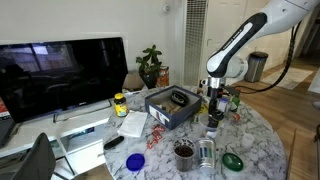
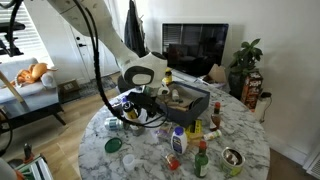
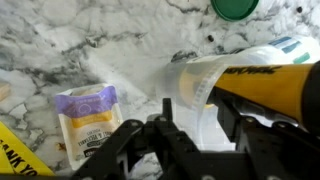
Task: Take the metal cup out of the jar then put the flashlight into the jar
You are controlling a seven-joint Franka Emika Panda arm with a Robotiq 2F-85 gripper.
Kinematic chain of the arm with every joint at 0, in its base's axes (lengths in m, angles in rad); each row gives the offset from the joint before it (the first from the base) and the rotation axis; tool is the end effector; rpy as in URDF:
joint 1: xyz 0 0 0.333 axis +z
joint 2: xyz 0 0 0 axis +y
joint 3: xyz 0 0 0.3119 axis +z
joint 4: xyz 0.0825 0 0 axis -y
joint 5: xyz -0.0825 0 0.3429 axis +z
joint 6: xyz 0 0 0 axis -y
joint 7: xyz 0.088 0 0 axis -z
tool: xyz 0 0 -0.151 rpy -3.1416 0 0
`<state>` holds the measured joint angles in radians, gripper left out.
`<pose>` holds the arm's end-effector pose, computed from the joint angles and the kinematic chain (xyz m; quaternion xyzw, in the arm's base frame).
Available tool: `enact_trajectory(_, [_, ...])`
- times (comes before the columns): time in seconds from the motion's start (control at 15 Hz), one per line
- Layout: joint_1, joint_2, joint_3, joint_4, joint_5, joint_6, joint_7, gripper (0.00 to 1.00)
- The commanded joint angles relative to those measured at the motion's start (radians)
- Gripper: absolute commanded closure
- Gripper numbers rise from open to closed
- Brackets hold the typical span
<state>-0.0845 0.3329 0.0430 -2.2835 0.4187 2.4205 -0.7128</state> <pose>0.4829 -0.0054 0.1821 -0.9739 -0.1605 0.0425 0.1548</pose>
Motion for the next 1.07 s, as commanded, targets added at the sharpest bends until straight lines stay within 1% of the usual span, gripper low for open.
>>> enact_trajectory(0.0, [-0.015,0.031,0.02,0.018,-0.038,0.003,0.034,0.79])
enact_trajectory(0.07, [-0.018,0.032,0.024,0.022,-0.037,-0.003,0.035,0.85])
enact_trajectory(0.13, [-0.021,0.031,0.028,0.025,-0.032,-0.009,0.035,0.94])
enact_trajectory(0.2, [-0.024,0.026,0.03,0.027,-0.03,-0.016,0.036,0.99])
enact_trajectory(0.4, [-0.033,-0.003,0.032,0.032,-0.028,-0.05,0.044,1.0])
enact_trajectory(0.47, [-0.035,-0.015,0.032,0.036,-0.027,-0.069,0.05,0.98])
enact_trajectory(0.6, [-0.037,-0.037,0.033,0.044,-0.027,-0.104,0.056,1.0])
enact_trajectory(0.67, [-0.037,-0.051,0.033,0.051,-0.027,-0.131,0.06,0.99])
enact_trajectory(0.8, [-0.024,-0.106,0.023,0.06,-0.033,-0.202,0.12,0.99])
enact_trajectory(0.87, [-0.023,-0.138,0.025,0.066,-0.018,-0.233,0.132,0.99])
enact_trajectory(1.0, [-0.014,-0.201,0.019,0.095,0.005,-0.308,0.209,0.99])
